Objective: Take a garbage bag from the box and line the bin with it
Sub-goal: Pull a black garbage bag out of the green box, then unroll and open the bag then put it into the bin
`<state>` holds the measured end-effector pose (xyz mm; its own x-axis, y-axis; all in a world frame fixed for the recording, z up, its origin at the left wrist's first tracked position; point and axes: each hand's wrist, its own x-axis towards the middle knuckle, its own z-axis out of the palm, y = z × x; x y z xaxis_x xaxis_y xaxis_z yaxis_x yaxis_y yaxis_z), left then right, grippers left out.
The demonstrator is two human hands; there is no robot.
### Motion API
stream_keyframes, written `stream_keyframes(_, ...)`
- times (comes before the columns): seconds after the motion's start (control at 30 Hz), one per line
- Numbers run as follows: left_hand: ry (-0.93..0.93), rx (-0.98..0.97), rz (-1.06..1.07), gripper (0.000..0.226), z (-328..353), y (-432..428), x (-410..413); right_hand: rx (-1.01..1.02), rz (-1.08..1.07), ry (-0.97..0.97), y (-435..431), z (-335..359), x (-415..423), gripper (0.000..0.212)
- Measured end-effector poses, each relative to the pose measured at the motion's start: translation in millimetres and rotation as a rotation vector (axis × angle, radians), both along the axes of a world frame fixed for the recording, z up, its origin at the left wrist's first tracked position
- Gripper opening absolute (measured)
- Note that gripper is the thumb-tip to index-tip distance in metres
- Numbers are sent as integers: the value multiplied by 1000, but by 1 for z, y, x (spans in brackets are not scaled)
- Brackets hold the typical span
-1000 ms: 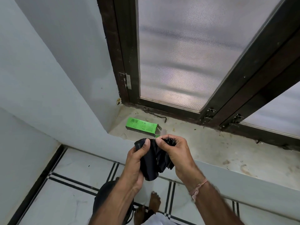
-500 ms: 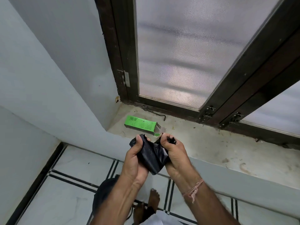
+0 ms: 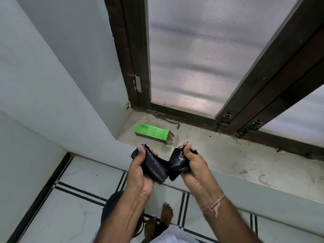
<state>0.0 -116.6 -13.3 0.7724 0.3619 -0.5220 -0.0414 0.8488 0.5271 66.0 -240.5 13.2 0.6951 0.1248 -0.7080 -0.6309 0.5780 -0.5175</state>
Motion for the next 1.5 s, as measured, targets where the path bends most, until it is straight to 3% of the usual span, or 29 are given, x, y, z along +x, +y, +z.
stream_keyframes(0.17, 46, 104, -29, 32, 2, -4, -1, 132, 69, -93, 5, -3, -2, 21)
stream_keyframes(0.43, 45, 247, 15, 31, 3, 7, -8, 82, 170, -257, -9, -4, -13, 28)
stream_keyframes(0.53, 75, 246, 109, 24, 0, 28, -13, 53, 166, -338, -29, 4, -4, 16)
stream_keyframes(0.63, 64, 253, 70, 23, -1, 30, -15, -85, 329, -398, -39, 9, -4, 19)
stream_keyframes(0.8, 78, 88, -18, 28, 10, 9, 0, -447, 843, -587, -19, 6, -32, 47)
stream_keyframes(0.87, 64, 35, 19, 22, 14, 6, 5, -496, 848, -670, -13, 2, -37, 52)
stream_keyframes(0.93, 39, 36, 26, 23, 14, 3, 8, -544, 741, -708, -11, -1, -36, 42)
stream_keyframes(1.03, 5, 82, -36, 22, 13, 2, 8, -401, 672, -591, -15, -1, -29, 22)
stream_keyframes(1.1, 8, 105, -82, 24, 13, 1, 9, -203, 662, -492, -20, -6, -25, 27)
stream_keyframes(1.17, 22, 138, -93, 31, 13, -1, 12, -137, 667, -467, -22, -10, -24, 34)
stream_keyframes(1.27, 85, 338, -137, 43, 11, -3, 23, -133, 601, -468, -24, -19, -19, 29)
stream_keyframes(1.33, 158, 557, -188, 66, 6, 3, 33, -174, 511, -456, -32, -26, -9, 21)
stream_keyframes(1.37, 225, 720, -217, 73, 1, 10, 39, -199, 467, -448, -38, -29, -2, 18)
stream_keyframes(1.5, 400, 1694, -427, 73, -29, 48, 65, -254, 292, -388, -60, -37, 24, 15)
